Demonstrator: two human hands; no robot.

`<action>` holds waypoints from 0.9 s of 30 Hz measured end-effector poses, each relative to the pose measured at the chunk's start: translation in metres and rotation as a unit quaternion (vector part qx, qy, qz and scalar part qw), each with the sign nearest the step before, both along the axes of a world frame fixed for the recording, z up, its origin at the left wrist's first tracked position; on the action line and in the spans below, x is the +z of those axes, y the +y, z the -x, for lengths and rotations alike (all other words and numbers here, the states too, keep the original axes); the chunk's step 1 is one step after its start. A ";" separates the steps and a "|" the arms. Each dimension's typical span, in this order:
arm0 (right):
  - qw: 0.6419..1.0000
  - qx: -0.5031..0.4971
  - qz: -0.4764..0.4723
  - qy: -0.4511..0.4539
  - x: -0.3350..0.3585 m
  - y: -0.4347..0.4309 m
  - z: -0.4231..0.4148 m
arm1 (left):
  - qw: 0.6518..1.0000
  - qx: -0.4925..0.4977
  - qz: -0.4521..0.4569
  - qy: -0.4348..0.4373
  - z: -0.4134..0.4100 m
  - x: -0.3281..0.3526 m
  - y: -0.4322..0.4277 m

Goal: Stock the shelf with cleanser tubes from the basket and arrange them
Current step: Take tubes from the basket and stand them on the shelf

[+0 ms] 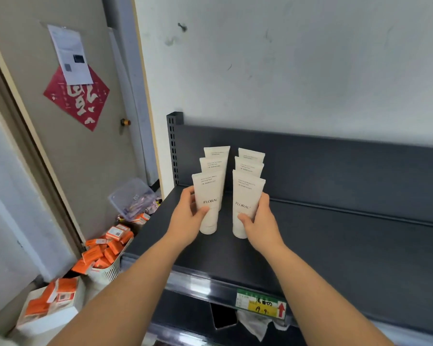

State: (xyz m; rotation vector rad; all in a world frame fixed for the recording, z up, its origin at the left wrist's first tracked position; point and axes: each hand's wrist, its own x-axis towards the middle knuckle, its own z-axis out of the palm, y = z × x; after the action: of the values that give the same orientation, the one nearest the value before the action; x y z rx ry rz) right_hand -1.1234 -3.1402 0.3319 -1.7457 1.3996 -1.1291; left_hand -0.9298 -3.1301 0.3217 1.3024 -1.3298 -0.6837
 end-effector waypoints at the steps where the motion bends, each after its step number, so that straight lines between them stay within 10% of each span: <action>1: 1.000 -0.006 -0.002 -0.001 -0.001 -0.002 -0.002 | 1.000 -0.004 -0.002 -0.001 -0.002 -0.001 -0.003; 13: 0.989 0.014 -0.125 0.083 -0.007 0.011 0.000 | 0.995 -0.044 -0.095 -0.006 -0.005 0.002 0.005; 27: 0.868 0.198 0.031 0.454 0.006 0.069 0.000 | 0.837 0.018 -0.191 -0.512 -0.019 0.007 0.112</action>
State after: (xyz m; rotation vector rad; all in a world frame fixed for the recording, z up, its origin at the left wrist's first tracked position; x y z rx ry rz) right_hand -1.1230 -3.0711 0.3382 -2.6205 1.3583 -0.0748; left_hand -0.9111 -3.0181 0.3286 2.1727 -2.0598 -0.1710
